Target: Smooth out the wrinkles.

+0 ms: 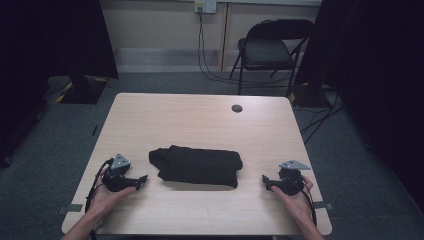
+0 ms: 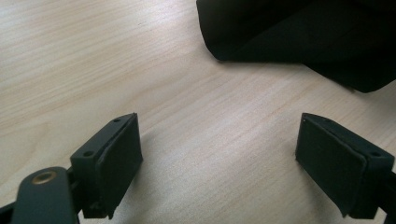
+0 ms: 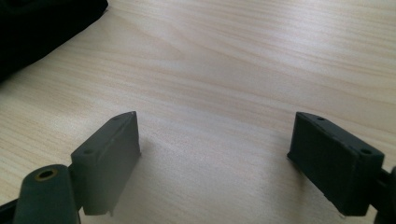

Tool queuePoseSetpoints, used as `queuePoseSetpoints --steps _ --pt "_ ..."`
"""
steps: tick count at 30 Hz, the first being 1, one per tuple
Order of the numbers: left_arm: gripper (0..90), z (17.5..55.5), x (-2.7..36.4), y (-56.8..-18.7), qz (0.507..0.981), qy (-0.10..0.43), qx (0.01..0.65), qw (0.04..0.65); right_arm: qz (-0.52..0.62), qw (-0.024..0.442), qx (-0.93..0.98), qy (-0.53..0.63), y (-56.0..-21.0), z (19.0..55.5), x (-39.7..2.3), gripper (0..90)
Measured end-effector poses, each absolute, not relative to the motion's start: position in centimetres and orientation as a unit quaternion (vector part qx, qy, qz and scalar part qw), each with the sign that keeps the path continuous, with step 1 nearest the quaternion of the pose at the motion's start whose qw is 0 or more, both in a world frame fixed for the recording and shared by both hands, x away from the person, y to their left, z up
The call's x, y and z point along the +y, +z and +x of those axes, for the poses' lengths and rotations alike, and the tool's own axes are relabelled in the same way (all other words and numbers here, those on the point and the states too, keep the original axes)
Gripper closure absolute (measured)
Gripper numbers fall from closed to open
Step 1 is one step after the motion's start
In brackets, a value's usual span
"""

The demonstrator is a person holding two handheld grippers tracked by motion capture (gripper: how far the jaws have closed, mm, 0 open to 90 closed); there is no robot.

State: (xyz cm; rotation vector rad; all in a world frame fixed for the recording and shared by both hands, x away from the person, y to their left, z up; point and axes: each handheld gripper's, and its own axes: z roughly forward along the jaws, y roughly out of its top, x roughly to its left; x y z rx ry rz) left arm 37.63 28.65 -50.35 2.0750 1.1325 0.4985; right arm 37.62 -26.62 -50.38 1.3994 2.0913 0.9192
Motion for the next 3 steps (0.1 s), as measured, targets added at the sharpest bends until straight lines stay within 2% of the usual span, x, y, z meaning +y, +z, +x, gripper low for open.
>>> queuePoseSetpoints --steps 3 --pt "13.8 37.63 28.63 -50.35 0.803 0.193 0.439 0.354 0.510 0.230 0.759 0.333 -50.37 37.55 -26.61 15.1"
